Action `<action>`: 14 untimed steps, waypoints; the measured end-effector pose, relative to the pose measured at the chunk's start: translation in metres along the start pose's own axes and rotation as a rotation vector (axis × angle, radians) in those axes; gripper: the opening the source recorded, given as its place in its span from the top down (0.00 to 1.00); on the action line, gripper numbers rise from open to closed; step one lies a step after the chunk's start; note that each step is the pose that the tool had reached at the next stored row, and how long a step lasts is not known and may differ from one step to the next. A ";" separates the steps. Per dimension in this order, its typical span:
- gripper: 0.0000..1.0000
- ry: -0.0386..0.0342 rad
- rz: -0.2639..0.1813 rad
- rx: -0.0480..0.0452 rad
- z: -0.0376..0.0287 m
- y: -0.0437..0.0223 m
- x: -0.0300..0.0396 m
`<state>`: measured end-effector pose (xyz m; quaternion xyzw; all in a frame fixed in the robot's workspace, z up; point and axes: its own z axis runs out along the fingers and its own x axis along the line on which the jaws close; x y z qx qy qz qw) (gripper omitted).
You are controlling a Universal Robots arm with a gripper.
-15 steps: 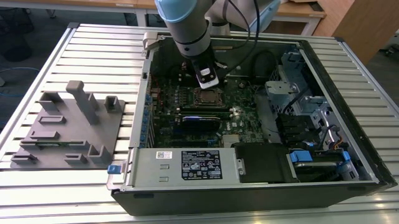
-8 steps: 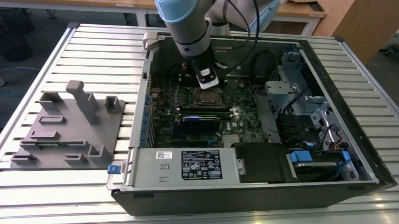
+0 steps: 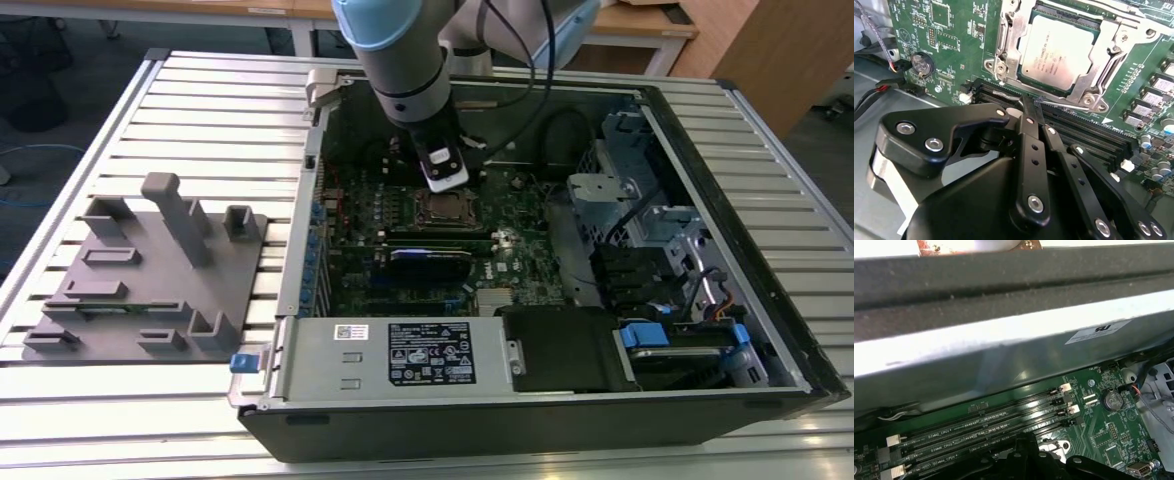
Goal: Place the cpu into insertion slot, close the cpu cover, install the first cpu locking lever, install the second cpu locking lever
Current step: 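Install the first cpu locking lever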
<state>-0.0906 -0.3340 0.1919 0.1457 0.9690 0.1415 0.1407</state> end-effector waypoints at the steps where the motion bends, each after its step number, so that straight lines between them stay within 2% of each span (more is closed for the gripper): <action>1: 0.90 -0.0005 0.000 0.0014 0.0004 0.0001 0.0000; 14: 0.90 -0.0038 0.001 0.0098 0.0055 0.0039 -0.0030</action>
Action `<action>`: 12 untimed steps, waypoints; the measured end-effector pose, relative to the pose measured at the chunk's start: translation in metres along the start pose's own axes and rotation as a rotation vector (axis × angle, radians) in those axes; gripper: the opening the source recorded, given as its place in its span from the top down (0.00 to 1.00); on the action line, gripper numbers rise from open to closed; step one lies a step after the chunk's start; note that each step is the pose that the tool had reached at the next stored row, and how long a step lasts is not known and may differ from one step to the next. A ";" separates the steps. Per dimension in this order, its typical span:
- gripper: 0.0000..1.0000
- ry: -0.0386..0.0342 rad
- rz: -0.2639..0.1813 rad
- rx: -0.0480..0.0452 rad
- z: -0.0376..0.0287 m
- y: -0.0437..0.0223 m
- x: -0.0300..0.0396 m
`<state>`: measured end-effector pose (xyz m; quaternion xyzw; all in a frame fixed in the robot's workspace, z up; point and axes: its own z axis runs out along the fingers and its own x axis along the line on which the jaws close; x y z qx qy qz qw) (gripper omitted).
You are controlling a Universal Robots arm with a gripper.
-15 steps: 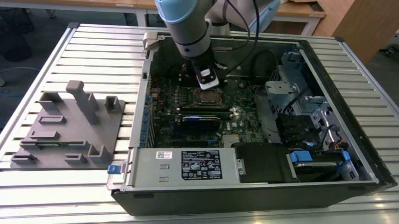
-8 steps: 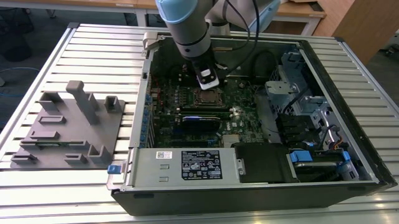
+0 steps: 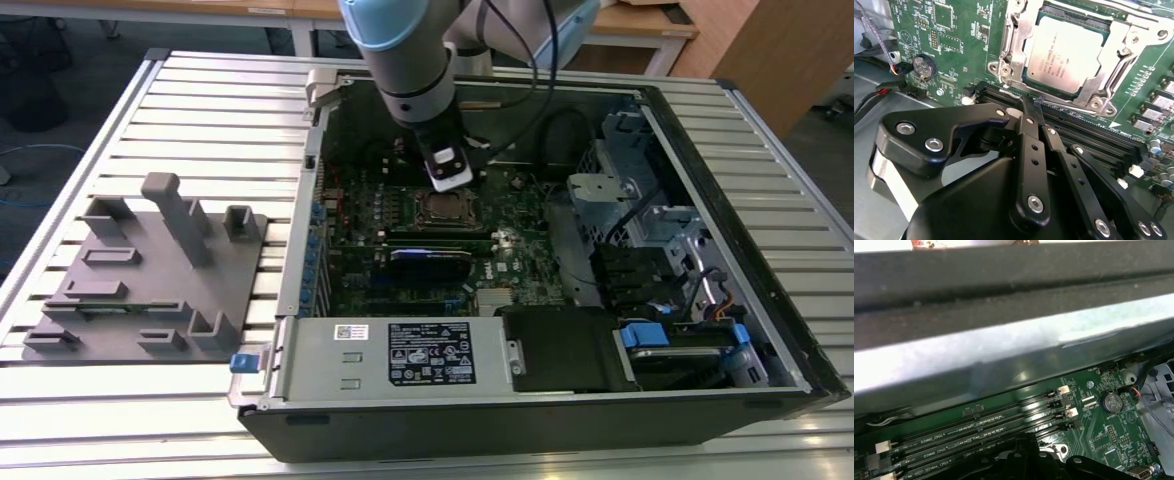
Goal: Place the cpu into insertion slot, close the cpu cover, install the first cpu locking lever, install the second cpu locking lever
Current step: 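Install the first cpu locking lever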
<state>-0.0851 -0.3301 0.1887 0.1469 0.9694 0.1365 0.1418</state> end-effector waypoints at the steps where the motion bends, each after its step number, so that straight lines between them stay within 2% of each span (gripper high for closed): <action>1: 0.90 -0.0003 0.000 0.0011 0.0004 0.0004 -0.0006; 5: 0.90 -0.0022 -0.001 0.0064 0.0019 0.0014 -0.0027; 12: 0.90 -0.0067 -0.002 0.0210 0.0036 0.0021 -0.0052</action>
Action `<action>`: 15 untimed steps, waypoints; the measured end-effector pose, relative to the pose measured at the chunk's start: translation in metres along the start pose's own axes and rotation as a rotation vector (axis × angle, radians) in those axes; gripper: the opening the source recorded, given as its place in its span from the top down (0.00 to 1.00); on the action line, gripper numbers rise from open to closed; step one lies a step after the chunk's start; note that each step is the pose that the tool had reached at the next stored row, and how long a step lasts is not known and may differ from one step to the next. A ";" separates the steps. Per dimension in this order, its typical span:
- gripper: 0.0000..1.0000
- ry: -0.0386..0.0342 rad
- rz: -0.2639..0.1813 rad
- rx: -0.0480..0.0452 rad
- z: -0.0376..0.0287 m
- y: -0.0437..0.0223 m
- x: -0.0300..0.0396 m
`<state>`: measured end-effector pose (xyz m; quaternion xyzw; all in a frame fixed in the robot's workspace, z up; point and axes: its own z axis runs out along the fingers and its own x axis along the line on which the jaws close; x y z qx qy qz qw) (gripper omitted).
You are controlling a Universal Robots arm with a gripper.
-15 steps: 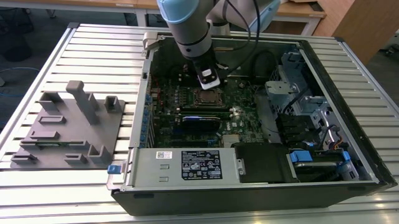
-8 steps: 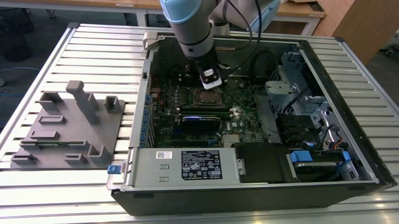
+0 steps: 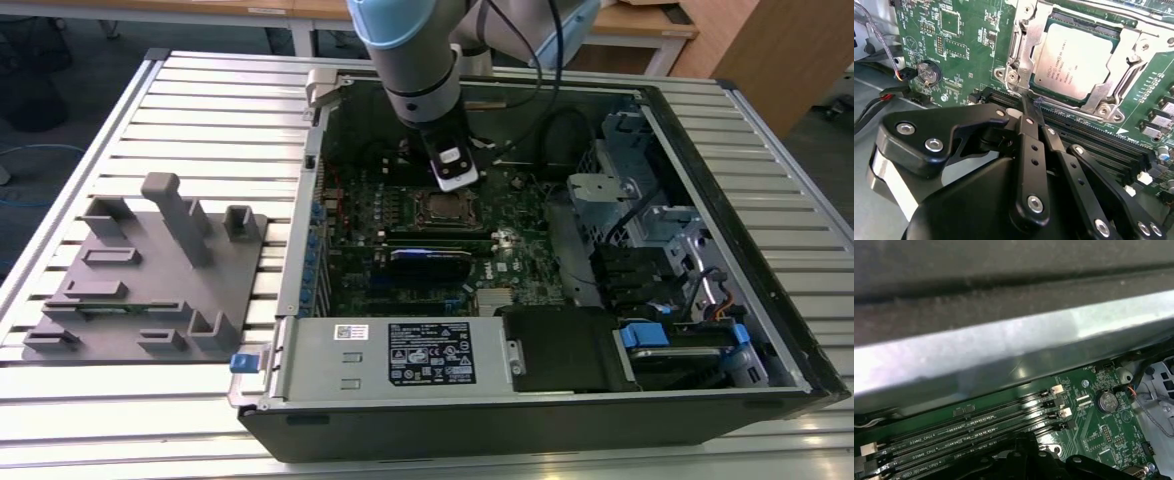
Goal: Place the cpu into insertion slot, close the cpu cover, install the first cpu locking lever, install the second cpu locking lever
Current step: 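Install the first cpu locking lever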
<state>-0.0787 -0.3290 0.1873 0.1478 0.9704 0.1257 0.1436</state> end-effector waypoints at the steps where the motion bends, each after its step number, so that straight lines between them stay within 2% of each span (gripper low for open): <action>1: 0.90 -0.0006 0.000 0.0019 0.0002 0.0000 -0.0002; 8: 0.90 -0.0038 -0.001 0.0118 0.0013 0.0001 -0.0013; 15: 0.90 -0.0046 0.000 0.0100 0.0028 0.0004 -0.0011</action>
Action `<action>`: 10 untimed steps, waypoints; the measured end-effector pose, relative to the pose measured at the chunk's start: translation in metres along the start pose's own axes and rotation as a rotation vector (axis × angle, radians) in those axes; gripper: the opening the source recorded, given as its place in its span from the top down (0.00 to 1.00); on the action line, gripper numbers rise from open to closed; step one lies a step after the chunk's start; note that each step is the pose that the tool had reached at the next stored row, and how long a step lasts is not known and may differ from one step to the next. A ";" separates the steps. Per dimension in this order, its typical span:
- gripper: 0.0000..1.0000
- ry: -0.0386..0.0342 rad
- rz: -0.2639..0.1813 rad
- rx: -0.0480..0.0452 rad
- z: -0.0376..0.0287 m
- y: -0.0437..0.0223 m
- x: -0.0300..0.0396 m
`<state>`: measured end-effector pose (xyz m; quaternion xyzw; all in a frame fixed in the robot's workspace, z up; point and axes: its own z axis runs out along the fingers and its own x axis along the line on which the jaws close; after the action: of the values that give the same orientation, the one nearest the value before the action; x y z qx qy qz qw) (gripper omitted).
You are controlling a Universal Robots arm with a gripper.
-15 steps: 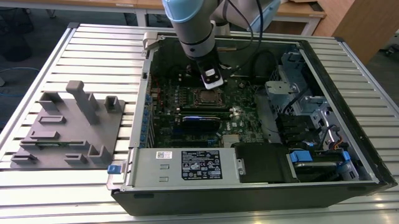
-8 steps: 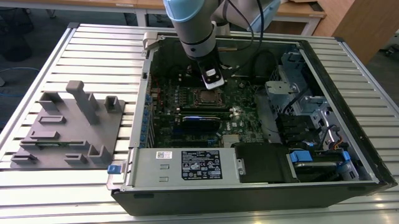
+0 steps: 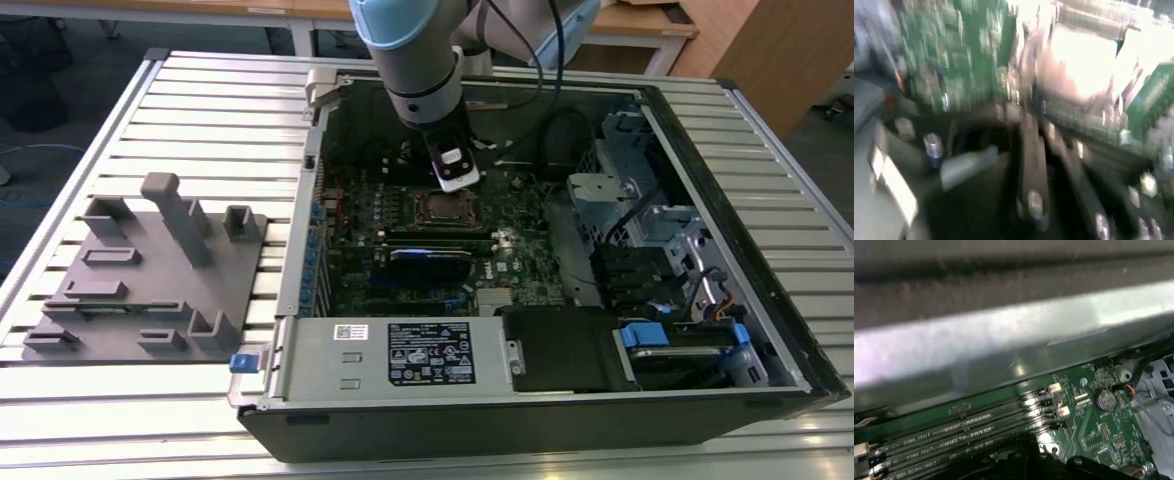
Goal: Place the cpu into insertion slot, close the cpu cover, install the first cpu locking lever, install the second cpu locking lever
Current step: 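Install the first cpu locking lever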
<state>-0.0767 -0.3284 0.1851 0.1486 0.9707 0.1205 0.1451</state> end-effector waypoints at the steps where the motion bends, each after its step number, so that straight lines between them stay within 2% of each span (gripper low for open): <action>1: 0.90 0.0004 0.000 0.0010 -0.0003 0.0000 0.0000; 10: 0.90 0.0011 0.000 0.0014 -0.0013 0.0003 -0.0002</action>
<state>-0.0768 -0.3285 0.1865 0.1486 0.9709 0.1199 0.1445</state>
